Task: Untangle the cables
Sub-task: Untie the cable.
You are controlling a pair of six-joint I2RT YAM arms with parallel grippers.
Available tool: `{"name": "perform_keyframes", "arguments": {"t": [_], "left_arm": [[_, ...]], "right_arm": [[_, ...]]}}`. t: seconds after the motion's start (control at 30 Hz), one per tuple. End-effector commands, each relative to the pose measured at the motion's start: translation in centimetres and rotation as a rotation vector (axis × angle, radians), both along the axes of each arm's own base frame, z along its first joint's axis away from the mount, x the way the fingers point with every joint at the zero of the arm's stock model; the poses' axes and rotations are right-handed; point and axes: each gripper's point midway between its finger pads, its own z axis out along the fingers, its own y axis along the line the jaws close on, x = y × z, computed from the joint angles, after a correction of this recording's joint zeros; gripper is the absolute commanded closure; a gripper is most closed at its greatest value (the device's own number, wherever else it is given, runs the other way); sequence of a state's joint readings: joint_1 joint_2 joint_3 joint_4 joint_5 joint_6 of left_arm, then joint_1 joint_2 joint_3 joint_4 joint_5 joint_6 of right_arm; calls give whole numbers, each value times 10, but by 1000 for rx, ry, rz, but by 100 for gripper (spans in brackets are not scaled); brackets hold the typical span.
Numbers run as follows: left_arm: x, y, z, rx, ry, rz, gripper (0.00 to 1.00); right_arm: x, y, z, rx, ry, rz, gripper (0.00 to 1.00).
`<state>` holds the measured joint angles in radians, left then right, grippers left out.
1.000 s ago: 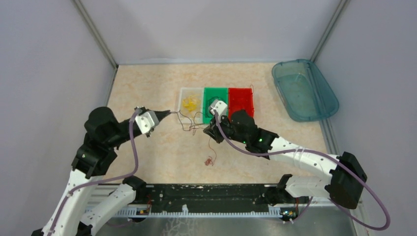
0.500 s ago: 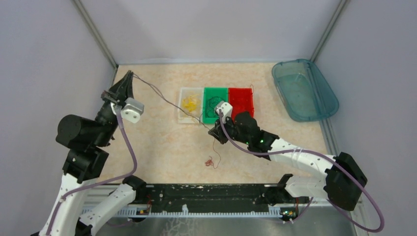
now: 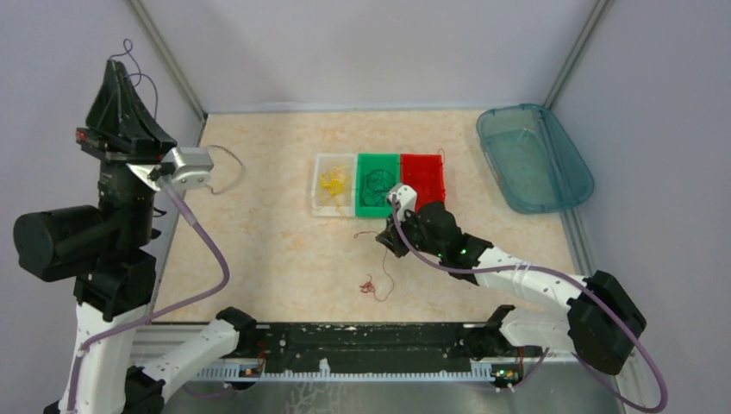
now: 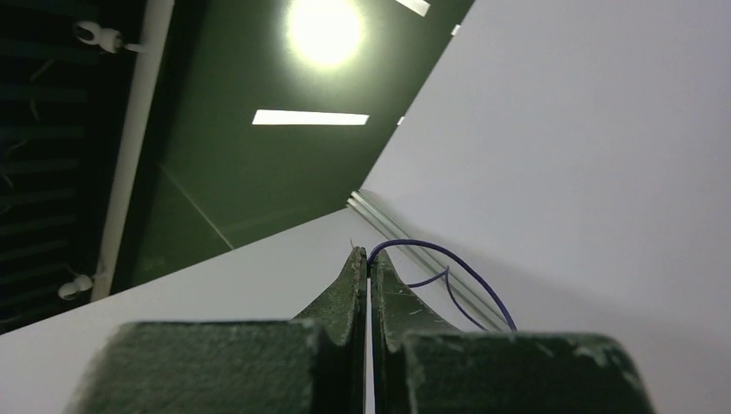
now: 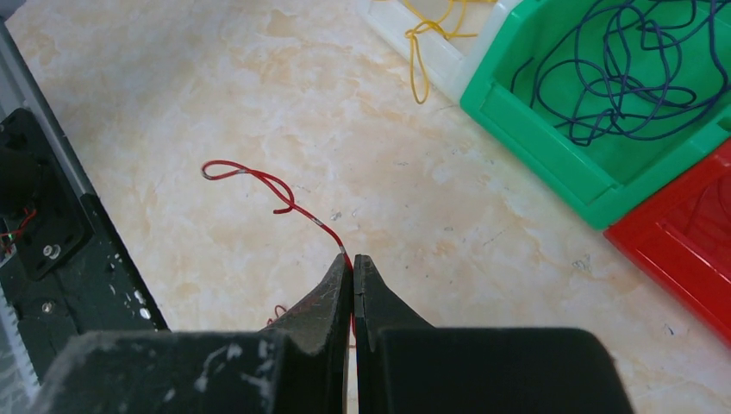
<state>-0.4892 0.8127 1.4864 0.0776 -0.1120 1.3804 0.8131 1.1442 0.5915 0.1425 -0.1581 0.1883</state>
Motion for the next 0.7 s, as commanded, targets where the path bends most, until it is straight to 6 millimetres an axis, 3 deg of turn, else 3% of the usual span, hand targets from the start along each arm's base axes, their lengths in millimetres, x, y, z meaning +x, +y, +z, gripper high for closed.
{"name": "perform_keyframes", "arguments": {"t": [0.0,0.1,0.17,0.23,0.37,0.47,0.67], "left_arm": [[-16,17,31,13,-96,113,100],[-18,16,46,-5,-94,91,100],[-7,2,36,10,-20,10,100],[10,-22,8,52,94,-102,100],[35,-76,-66,92,366,-371,100],[48,-100,-109,78,507,-481,100],[54,-125,-158,68,659,-603,100]], "right_arm": [[4,-8,21,64,-37,-36,100],[6,-18,16,55,-26,-71,100],[9,-24,24,85,-38,-97,100],[16,-29,44,130,-72,-128,100],[39,-39,96,178,-173,-192,100],[65,-52,134,190,-245,-252,100],[119,-85,206,239,-371,-354,100]]}}
